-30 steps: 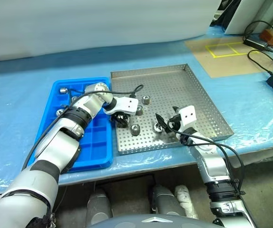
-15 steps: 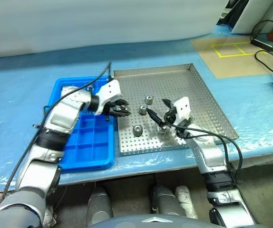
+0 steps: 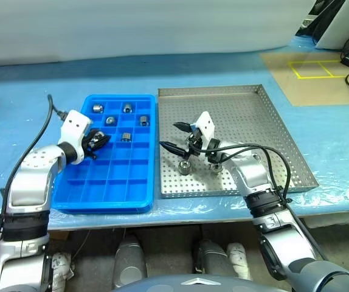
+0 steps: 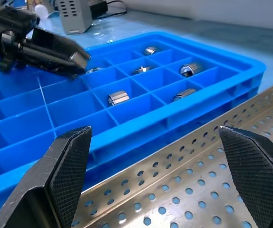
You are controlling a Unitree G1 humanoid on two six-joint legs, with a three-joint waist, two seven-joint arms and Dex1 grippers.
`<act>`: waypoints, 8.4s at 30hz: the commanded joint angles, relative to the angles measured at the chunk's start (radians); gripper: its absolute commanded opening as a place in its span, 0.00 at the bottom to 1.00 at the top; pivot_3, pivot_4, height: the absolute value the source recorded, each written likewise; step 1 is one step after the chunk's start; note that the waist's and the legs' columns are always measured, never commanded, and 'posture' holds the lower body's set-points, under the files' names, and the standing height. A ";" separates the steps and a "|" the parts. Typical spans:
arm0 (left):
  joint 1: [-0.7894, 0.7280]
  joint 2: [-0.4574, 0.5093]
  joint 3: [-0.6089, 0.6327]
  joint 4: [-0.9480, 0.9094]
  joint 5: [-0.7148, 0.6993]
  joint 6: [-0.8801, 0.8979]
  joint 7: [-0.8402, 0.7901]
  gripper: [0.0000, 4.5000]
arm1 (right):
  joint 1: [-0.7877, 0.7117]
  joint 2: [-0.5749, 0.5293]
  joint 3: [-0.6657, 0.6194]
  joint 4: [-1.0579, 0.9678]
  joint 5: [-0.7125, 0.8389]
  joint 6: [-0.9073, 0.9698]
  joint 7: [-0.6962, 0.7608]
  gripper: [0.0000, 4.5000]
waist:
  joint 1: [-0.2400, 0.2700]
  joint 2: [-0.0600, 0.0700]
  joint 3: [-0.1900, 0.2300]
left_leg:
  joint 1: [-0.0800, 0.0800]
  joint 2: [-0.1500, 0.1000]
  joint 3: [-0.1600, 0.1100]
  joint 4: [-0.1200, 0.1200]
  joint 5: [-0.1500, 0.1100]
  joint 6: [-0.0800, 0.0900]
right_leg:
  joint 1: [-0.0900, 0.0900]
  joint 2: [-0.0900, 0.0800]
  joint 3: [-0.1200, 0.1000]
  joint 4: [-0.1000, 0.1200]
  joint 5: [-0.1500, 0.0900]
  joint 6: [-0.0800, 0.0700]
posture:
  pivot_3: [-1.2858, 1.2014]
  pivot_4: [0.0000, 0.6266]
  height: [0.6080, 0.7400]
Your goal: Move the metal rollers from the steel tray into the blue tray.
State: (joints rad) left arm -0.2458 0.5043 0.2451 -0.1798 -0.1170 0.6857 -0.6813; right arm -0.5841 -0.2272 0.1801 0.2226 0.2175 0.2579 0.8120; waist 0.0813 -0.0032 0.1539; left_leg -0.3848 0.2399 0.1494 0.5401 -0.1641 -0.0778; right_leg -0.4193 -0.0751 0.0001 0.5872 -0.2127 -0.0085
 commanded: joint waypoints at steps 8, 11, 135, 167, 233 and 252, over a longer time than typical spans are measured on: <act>0.154 -0.022 0.066 -0.178 -0.091 0.089 0.132 0.38 | -0.052 -0.001 0.005 -0.034 0.024 0.027 0.086 1.00 | 0.016 -0.004 0.000 | 0.003 0.001 -0.001 0.001 0.001 -0.001 | 0.000 0.000 -0.001 0.002 0.000 0.000 | 0.62 0.24 1.00; 0.173 -0.016 0.077 -0.184 -0.105 0.091 0.158 0.38 | -0.052 -0.005 0.003 -0.038 0.022 0.037 0.090 1.00 | 0.016 -0.004 0.000 | 0.003 0.001 -0.001 0.001 0.001 -0.001 | 0.000 0.000 -0.001 0.002 0.000 0.000 | 0.62 0.24 1.00; -0.412 0.005 -0.316 0.161 -0.109 -0.122 -0.464 0.42 | 0.145 -0.376 -0.118 -0.512 0.379 0.443 0.141 1.00 | -0.045 -0.002 0.001 | 0.015 0.001 0.003 -0.001 0.005 0.005 | 0.010 0.001 0.004 0.002 0.000 -0.001 | 0.48 0.24 1.00; -0.110 -0.108 -0.105 0.105 -0.093 -0.147 0.224 0.42 | -0.116 -0.177 0.102 -0.116 0.152 0.235 0.361 1.00 | 0.076 -0.005 0.001 | 0.001 0.001 -0.002 0.006 0.007 0.001 | 0.001 -0.001 -0.001 0.008 0.000 0.000 | 0.62 0.24 1.00; -0.857 -0.481 -0.617 1.228 0.164 -0.778 -0.529 0.93 | 0.541 -0.414 -0.418 -0.717 0.287 0.438 -0.105 1.00 | -0.078 -0.006 0.002 | 0.011 -0.005 0.009 0.014 0.000 0.013 | 0.006 0.000 0.022 0.009 0.002 0.003 | 0.34 0.24 1.00; -0.811 -0.530 -0.601 1.312 0.260 -0.818 -0.468 0.93 | 0.544 -0.427 -0.387 -0.707 0.282 0.434 -0.118 1.00 | -0.093 -0.006 0.002 | 0.013 -0.005 0.017 0.014 -0.005 0.022 | 0.010 -0.002 0.027 -0.002 0.004 0.006 | 0.35 0.24 1.00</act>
State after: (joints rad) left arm -1.0635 -0.0254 -0.3514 1.1495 0.1323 -0.1228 -1.1486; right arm -0.0357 -0.6428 -0.2029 -0.4548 0.4938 0.7046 0.6955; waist -0.0115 -0.0093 0.1558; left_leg -0.3716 0.2346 0.1665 0.5539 -0.1693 -0.0557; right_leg -0.4088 -0.0770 0.0268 0.5853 -0.2086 -0.0021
